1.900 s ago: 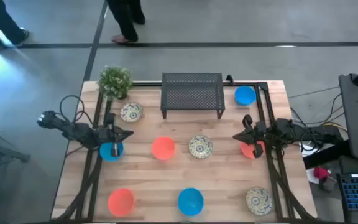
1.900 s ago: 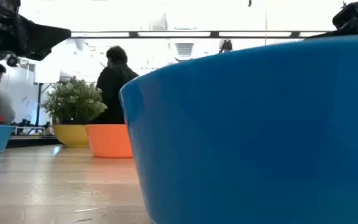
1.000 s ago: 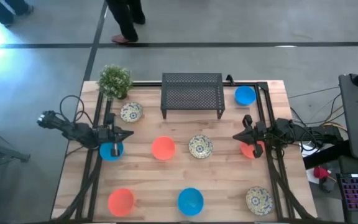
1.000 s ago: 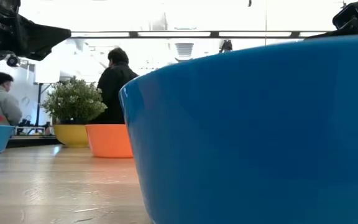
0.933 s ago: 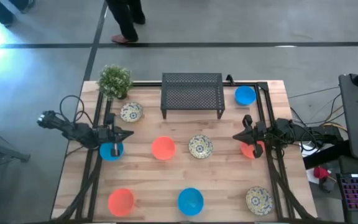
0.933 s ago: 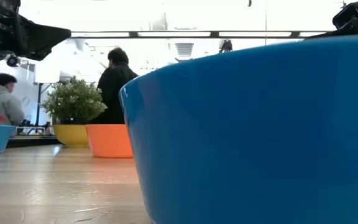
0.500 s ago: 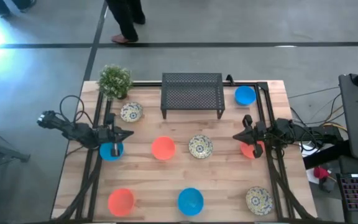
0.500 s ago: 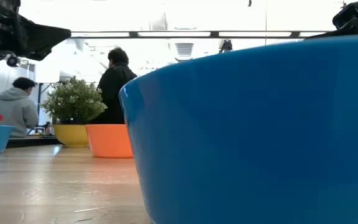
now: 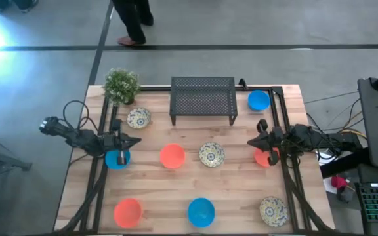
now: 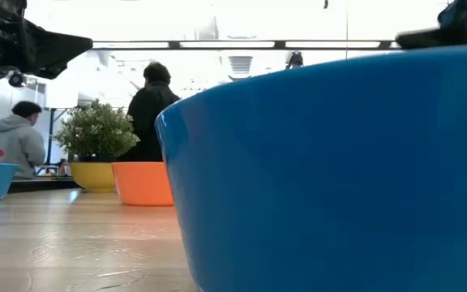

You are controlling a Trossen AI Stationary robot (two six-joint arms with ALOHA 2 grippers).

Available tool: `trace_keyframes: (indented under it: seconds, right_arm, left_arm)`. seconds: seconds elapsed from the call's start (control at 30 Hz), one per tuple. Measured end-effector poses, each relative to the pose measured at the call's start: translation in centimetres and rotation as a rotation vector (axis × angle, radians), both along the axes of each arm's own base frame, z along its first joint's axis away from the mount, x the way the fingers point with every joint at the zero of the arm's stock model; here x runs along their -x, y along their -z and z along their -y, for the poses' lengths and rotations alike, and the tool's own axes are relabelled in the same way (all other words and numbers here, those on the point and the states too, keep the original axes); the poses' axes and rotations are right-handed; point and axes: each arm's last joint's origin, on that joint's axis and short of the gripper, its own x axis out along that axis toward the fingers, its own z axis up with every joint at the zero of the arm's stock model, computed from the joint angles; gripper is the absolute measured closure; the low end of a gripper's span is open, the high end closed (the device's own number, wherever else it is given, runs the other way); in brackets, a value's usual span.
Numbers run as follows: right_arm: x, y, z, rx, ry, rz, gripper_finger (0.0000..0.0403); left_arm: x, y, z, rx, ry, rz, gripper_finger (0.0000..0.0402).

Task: Pick & Place Mini bowls
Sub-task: Put the top right blue bowl on the shelf

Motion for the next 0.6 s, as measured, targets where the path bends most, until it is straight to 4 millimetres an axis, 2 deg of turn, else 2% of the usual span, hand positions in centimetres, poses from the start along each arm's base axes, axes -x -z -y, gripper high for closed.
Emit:
trace_keyframes:
  seconds: [0.13,0.23,0.5,0.6]
  right_arm:
    - [0.3,-1.3,0.0,-0.007,-0.008,0.136,0.0394]
    - [0.4,-1.3,-0.1,0.012,-0.025,0.14,0.0394]
    - [0.3,-1.2,0.1,0.157,0.07,0.137,0.0394]
    - [0.4,-1.6,0.1,0.215,0.096,0.191,0.0394]
  left_arm:
    - [0.0,0.0,0.0,0.0,0.0,-0.001,0.0402]
    - [0.0,0.0,0.0,0.0,0.0,-0.001,0.0402]
    - [0.0,0.1,0.0,-0.002,0.001,-0.004,0.0402]
    - [0.0,0.1,0.0,-0.002,0.0,-0.005,0.0402]
